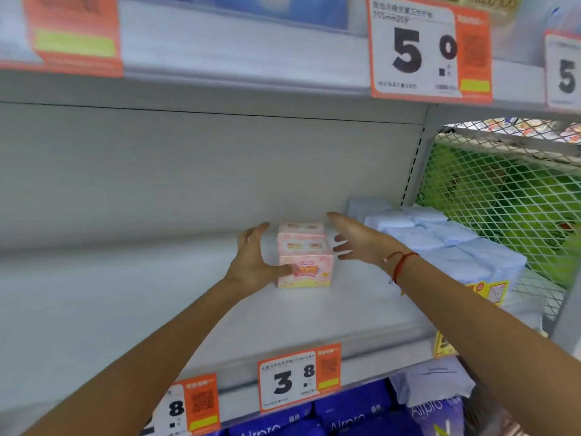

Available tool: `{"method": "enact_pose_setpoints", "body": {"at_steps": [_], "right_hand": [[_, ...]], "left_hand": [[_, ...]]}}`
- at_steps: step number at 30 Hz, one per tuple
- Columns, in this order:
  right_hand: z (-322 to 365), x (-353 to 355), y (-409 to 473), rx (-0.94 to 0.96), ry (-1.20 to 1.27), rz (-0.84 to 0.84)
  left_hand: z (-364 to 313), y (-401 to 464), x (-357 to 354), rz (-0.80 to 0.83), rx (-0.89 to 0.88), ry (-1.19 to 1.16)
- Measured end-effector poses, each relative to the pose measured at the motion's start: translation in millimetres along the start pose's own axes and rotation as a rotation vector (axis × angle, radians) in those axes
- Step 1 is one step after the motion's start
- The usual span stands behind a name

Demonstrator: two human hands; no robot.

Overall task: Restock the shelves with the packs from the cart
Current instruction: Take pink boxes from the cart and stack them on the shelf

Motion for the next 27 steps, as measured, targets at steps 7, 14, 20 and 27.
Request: {"method": "enact_pose_setpoints", "body": {"at_steps": [7,14,20,27], "right_hand": [[-4.2,-27.0,-9.0,0.205,-0.155,0.389],[13.2,-50.0,33.9,0.258,-0.231,0.203],[20.4,-59.7,55.4,0.201,-0.082,0.335],[31.0,-63.2,53.2,0.259,-0.119,0.230]], "left_hand": [[4.5,16.9,-6.5,0.248,0.059,-0.142],[21.4,36.3,15.3,0.233,0.029,-0.044],[35.1,56.0,21.8,0.210,0.044,-0.073],[41.9,66.7,29.9,0.175,0.064,-0.045]]}}
Point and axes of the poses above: each hand's wrist, its own y-axis towards the middle knuckle, its own x-axis out of the back of the hand, z = x × y, the point moved 4 cm from there along y, towards the middle knuckle, and after that the axes turned 14 degrees about -x, right-handed, at the moved point
